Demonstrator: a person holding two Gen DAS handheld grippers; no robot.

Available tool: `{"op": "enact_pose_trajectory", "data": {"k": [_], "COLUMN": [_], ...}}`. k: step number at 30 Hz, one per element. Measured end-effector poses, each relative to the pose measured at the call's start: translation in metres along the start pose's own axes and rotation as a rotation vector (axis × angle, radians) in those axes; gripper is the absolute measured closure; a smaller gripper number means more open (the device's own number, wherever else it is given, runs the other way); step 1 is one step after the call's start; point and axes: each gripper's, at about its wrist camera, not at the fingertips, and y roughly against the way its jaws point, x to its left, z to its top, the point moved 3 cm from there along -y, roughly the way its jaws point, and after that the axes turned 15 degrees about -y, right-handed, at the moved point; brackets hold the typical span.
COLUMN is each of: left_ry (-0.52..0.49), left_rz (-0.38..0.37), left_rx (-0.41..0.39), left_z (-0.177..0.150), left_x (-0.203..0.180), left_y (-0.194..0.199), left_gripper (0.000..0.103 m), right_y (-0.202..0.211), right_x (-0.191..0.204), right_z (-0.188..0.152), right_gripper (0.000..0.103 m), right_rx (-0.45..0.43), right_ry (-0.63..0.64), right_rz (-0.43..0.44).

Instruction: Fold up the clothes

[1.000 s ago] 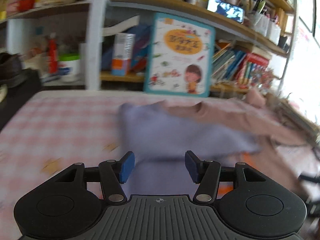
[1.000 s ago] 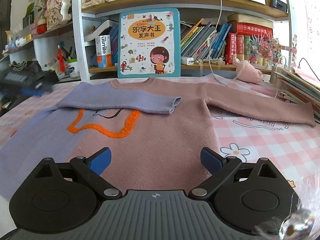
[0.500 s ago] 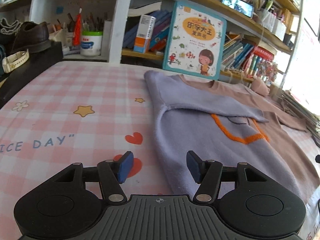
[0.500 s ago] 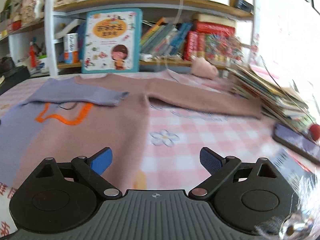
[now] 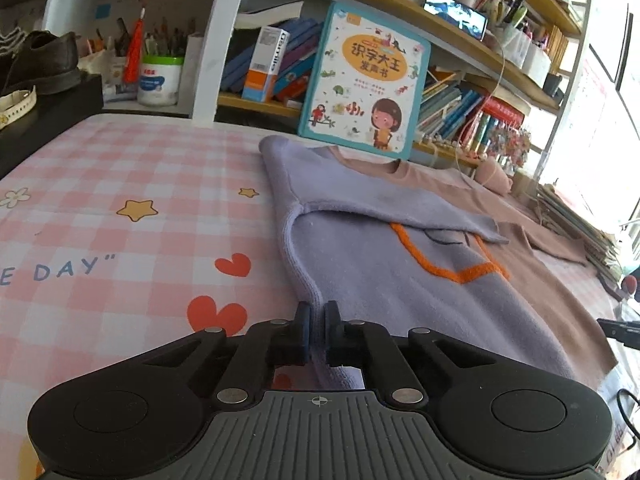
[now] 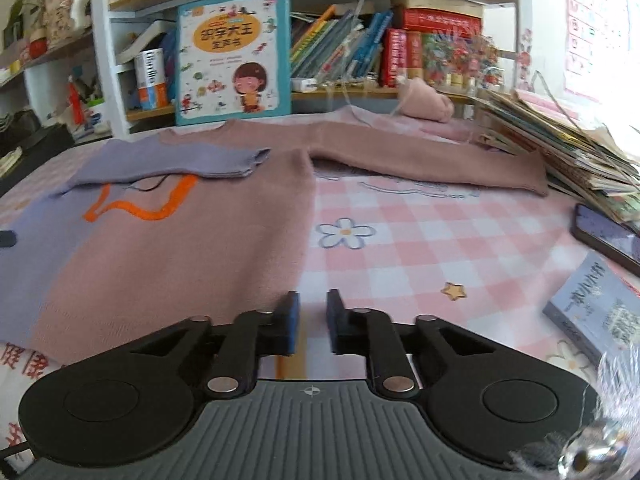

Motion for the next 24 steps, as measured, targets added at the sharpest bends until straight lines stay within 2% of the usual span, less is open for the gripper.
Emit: {"op": "enact_pose_trajectory", "data": {"k": [3,14,18,21,24], "left_ry": [0.042,0.088,0.083,0.079,0.072], "left_rz": [0.009,0.091,0.099,0.106,0.110], "left_rx": [-0.012,-0.018,-0.012,-0.009,-0.007], "left_z": [0.000,-0.006,-0.008,-0.010,-0.011], "left_x": [0.011,0.040,0.040,0.039,0.039], "left_y": [0.003,0.018,0.020,0.021,0.022], "left_gripper": [0.098,0.098,0.098,0.098,0.098], "right_y": [-0.004,-0.028,-0.030,-0.024,-0.016], "right_x": [0.006,0.040,0.036,0.031,0.030], "right_z": [0.001,0.008,0.014,0.012,0.008], "right_gripper": [0.098,0.100,0.098,0.092,0.078], "right_rx": [0.003,0.029,0.048,0.061,0.054], "right_ry": [0.011,0.028,-0.066,-0.097,-0.085], "right_rz": [0.018,0.100,0.119,0.130,0.113]}}
